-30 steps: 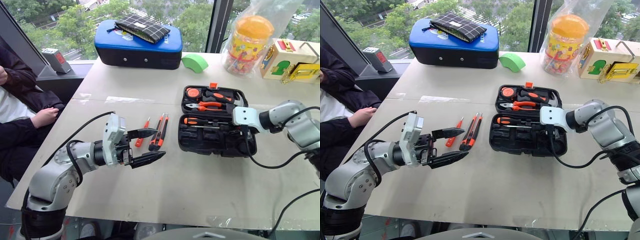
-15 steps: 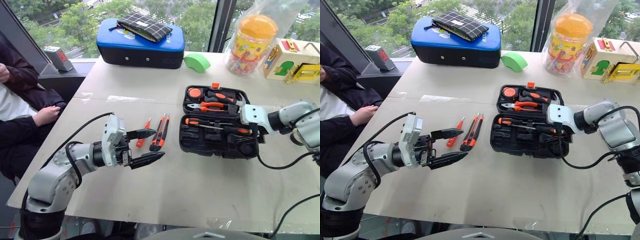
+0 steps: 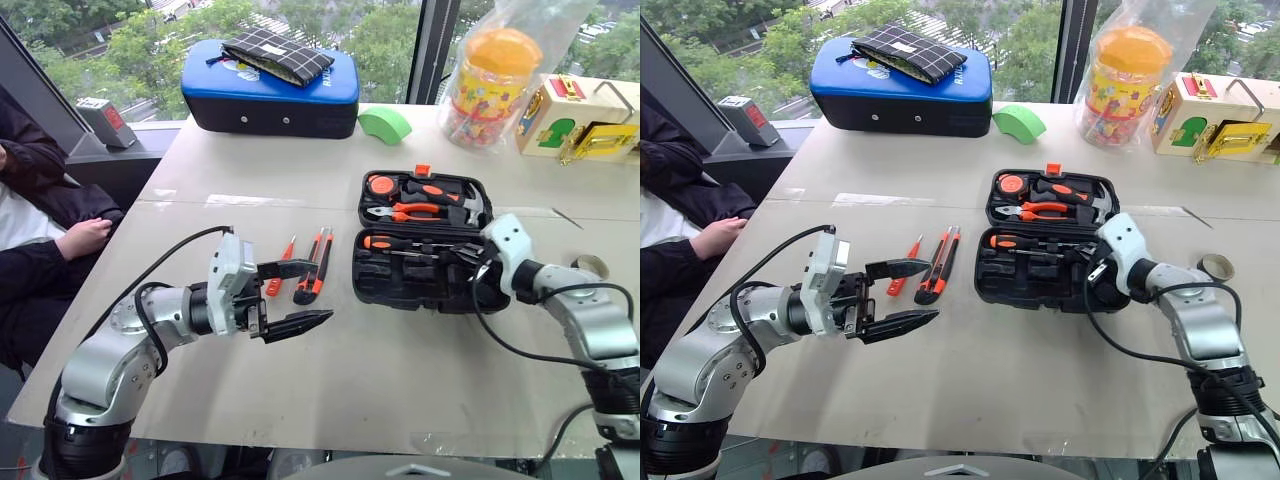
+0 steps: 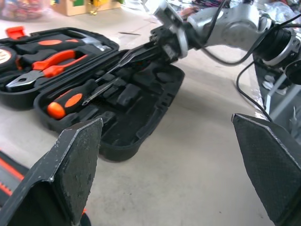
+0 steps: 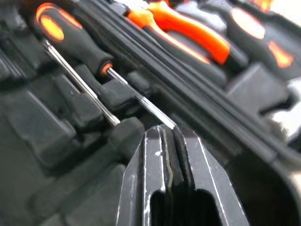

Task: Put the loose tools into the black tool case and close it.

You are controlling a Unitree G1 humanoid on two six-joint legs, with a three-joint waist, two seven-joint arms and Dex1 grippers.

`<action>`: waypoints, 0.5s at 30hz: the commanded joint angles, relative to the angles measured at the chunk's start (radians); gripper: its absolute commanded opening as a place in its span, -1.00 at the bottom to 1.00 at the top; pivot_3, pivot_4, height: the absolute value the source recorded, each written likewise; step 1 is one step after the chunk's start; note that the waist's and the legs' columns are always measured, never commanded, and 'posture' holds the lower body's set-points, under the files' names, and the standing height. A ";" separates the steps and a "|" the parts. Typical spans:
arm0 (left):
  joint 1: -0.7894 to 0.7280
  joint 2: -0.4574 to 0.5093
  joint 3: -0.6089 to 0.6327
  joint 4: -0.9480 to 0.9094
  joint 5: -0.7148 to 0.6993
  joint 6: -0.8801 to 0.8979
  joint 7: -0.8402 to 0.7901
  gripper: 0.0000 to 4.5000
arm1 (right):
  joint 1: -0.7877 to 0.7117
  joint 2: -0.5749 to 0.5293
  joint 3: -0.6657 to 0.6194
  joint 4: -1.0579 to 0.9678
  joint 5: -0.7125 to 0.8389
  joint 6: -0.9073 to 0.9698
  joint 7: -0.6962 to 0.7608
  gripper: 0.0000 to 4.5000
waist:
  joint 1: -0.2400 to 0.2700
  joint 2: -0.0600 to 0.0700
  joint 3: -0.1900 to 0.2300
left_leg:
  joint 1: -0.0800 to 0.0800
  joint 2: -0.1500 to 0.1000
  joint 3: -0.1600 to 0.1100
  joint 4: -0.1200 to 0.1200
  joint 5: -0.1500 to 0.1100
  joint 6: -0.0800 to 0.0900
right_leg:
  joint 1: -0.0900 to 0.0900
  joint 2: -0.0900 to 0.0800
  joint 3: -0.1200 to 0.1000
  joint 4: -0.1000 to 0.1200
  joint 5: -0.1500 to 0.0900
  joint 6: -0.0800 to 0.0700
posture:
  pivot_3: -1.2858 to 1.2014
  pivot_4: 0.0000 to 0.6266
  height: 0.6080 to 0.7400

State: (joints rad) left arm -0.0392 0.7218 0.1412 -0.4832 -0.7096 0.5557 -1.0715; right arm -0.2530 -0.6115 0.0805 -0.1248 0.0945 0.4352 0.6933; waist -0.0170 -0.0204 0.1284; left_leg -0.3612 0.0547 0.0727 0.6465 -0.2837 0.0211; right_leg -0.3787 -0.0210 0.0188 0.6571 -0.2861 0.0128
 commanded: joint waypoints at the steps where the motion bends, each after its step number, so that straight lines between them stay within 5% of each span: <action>1: -0.012 0.010 -0.006 -0.008 -0.005 -0.016 -0.008 1.00 | 0.050 -0.047 0.119 0.067 -0.122 -0.064 0.016 -0.98 | 0.001 -0.005 -0.005 | 0.000 0.000 0.000 0.000 0.000 0.000 | 0.000 0.000 0.000 0.000 0.000 0.000 | 0.03 -0.52 1.00; 6: -0.002 -0.001 0.026 -0.012 -0.028 0.030 0.065 1.00 | 0.073 -0.062 0.017 0.008 -0.107 -0.184 -0.024 -0.98 | 0.009 -0.010 -0.008 | 0.000 0.000 -0.001 0.001 0.000 0.000 | 0.001 0.001 0.000 0.000 0.000 0.000 | 0.03 -0.52 1.00; 11: 0.013 -0.126 0.066 0.007 0.049 0.090 0.381 1.00 | 0.153 -0.031 -0.209 -0.304 0.311 -0.108 0.119 -0.98 | 0.018 0.000 -0.001 | -0.003 0.000 -0.002 0.001 0.000 0.000 | 0.000 0.000 0.000 -0.002 0.000 0.001 | 0.03 -0.52 1.00; 15: -0.004 -0.163 0.065 0.062 0.152 0.136 0.568 1.00 | 0.212 -0.057 -0.234 -0.487 0.478 0.000 0.144 -0.19 | 0.005 -0.001 0.000 | -0.001 0.002 -0.003 -0.001 0.000 0.000 | 0.000 0.002 -0.001 -0.001 0.000 0.001 | 0.03 -0.52 1.00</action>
State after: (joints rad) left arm -0.0365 0.5633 0.1884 -0.4346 -0.5942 0.6868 -0.5667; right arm -0.0595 -0.6550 -0.1403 -0.5308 0.5025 0.3940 0.8168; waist -0.0116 -0.0216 0.1280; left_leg -0.3617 0.0564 0.0701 0.6444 -0.2839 0.0213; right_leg -0.3781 -0.0188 0.0181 0.6564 -0.2859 0.0138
